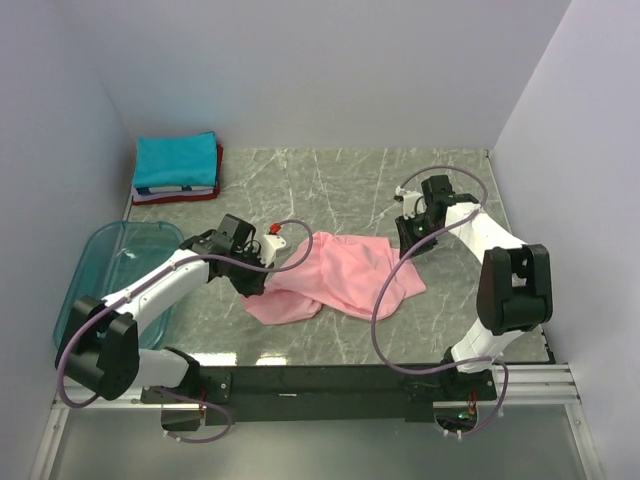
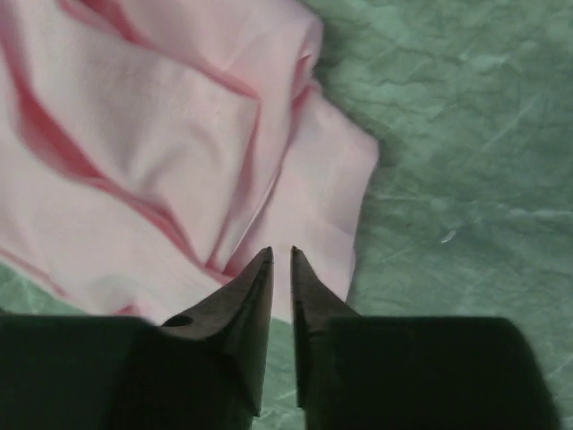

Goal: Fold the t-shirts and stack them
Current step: Flatten the tshirt out

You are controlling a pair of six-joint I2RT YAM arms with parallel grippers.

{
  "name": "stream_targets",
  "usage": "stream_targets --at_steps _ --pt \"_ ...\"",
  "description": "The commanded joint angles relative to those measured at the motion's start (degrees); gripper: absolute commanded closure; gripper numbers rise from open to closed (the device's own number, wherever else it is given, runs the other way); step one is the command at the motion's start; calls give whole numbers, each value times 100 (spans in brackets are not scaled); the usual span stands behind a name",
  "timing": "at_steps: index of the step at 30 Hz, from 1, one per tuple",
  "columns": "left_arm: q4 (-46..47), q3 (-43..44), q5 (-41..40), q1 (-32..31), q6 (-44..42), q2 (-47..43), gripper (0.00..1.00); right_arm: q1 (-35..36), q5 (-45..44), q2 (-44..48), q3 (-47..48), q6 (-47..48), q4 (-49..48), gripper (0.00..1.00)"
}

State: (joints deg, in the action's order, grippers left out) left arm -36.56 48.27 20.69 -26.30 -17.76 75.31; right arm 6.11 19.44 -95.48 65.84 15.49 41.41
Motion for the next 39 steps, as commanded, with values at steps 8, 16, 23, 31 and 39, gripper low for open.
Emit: stream_targets --at_steps 8,16,23,31,39 --pt "-9 68 102 99 -254 186 99 689 763 242 -37 -335 -9 53" --pt "-9 60 76 169 -263 212 99 1498 517 -409 911 -722 -256 52" --pt "-97 77 85 310 -316 151 99 1280 288 -192 711 -372 288 43" --pt "-133 156 181 591 -439 203 99 119 841 224 -115 876 1220 42" --pt "-176 226 146 591 -377 283 100 66 1896 -128 -336 894 1255 40"
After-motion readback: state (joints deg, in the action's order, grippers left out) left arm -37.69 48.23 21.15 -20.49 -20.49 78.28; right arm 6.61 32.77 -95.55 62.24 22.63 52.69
